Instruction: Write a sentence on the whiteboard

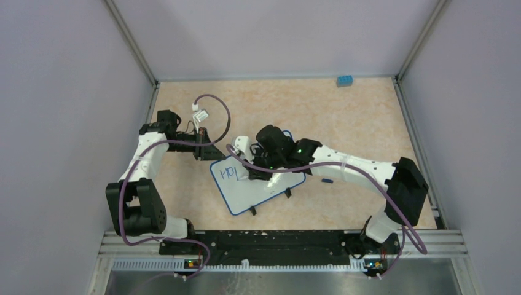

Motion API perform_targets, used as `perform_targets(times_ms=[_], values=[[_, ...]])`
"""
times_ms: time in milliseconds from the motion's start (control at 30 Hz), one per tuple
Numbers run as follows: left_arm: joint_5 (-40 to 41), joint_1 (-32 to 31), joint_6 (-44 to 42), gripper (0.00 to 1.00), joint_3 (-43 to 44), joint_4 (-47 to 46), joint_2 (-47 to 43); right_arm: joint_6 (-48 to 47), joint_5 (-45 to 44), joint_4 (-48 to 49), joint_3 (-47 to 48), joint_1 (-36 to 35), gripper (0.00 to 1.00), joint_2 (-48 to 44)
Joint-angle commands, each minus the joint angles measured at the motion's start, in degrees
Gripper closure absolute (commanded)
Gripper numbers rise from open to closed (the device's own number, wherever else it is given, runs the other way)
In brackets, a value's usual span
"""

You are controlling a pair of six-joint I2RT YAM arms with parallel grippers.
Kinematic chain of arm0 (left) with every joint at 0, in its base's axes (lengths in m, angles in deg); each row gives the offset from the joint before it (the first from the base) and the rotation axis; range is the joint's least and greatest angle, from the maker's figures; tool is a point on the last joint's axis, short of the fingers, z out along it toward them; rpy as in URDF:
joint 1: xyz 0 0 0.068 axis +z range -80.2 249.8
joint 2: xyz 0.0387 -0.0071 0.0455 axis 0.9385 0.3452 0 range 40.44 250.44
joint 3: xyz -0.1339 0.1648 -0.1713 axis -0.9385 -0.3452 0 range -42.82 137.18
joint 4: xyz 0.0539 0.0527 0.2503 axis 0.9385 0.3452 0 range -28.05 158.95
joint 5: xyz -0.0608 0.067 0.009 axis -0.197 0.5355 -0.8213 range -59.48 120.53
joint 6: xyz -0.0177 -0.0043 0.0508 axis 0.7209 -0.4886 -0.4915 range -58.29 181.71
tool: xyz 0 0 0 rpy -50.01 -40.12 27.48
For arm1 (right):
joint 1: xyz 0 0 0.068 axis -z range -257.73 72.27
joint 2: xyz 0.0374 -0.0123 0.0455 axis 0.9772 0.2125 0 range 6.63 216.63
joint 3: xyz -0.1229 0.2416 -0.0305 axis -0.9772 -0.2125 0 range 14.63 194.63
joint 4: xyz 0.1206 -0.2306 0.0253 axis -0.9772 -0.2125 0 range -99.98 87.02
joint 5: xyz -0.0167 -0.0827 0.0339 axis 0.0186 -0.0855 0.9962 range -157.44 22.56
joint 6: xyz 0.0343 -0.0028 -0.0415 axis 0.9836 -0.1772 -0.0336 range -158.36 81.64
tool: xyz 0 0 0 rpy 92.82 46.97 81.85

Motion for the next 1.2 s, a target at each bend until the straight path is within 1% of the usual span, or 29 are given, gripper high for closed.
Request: perform_targets(times_ms=[0, 767, 1167], values=[[-0.04, -0.51, -0.02, 1.0, -0.75, 0.36, -1.31, 0.63, -2.07, 1.87, 3.65, 1.03, 1.0, -0.36], [0.08, -0.51, 0.23, 1.0, -0.91, 0.08, -1.36, 0.37, -3.74, 1.88, 7.05, 3.58, 1.0, -0.36], [0.22, -0.51, 0.5, 1.0, -0.91, -0.12, -1.37, 0.49, -4.43, 1.59, 4.16, 4.02, 1.0, -2.51]])
